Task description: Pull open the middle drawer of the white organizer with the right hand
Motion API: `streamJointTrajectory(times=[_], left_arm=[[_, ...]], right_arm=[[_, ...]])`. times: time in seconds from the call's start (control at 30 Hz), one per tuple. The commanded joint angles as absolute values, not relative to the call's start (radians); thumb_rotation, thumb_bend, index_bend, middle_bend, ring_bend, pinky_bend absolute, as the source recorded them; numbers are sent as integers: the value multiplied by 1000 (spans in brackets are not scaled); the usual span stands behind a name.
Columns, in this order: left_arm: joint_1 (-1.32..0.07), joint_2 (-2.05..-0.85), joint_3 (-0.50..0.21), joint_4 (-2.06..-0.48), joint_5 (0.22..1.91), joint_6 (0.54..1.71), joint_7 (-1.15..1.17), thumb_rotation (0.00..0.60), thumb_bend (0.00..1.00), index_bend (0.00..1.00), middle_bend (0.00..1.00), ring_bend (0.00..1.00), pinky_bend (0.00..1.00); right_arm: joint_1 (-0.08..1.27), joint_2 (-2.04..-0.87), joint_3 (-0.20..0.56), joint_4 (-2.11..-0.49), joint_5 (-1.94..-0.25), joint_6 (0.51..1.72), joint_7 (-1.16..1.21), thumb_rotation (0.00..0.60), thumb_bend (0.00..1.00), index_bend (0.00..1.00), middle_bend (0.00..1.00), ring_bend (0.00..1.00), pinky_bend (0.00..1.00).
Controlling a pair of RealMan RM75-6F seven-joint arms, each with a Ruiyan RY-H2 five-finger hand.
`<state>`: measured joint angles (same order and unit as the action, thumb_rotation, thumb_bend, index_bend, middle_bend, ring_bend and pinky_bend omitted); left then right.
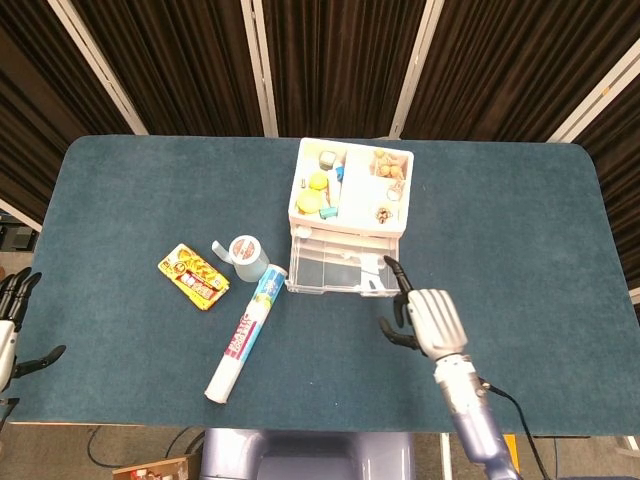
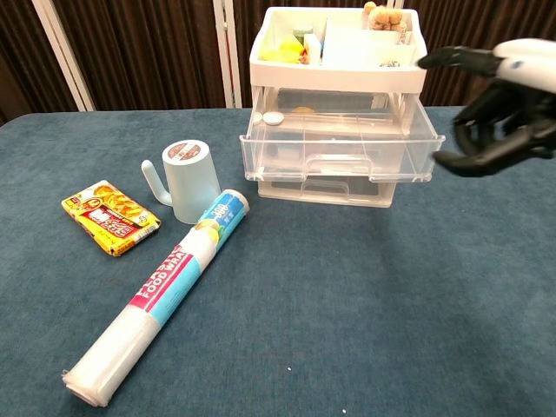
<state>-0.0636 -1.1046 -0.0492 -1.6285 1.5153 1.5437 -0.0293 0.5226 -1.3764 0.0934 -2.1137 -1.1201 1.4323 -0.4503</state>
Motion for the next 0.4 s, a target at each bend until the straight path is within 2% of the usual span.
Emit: streamJointTrajectory(times=[0.03,0.13,0.2,0.23,0.27,0.33,0.4], left_arm=[[-57,-1103,-45,-1629,1526,1556,-33,600,9,0,0,0,36],[-50,-1103,-41,-1629,1538,1572,-25,600,9,0,0,0,36],[-44,-1105,-39,-1629,1545,1583,-14,600,9,0,0,0,36],[-42,-1107,-38,-1629,1548,1589,-9,600,9,0,0,0,36],[-39,-1108,-37,-1629,1551,1595,-5,600,8,0,0,0,36],[-35,-1110,-36,-1628,1560,1605,6,600,8,0,0,0,36],[-35,-1112,-36,-1622,1567,1611,19,600,7,0,0,0,35]], right_arm=[[432,-1250,-4,-2127,-1255,1510,-453,600,371,0,654,619,803],[368,-1184,-63,-2068,-1351,1554,-382,600,336,0,450,424,648],[323,-1155,-99,-1994,-1407,1584,-320,600,295,0,263,235,481],[301,-1145,-116,-1954,-1425,1596,-286,600,256,0,134,108,362],[283,-1138,-126,-1918,-1442,1606,-254,600,219,0,58,39,274],[248,-1127,-144,-1847,-1454,1620,-213,600,166,0,1,0,168],[230,-1121,-148,-1809,-1459,1630,-202,600,137,0,0,0,113]])
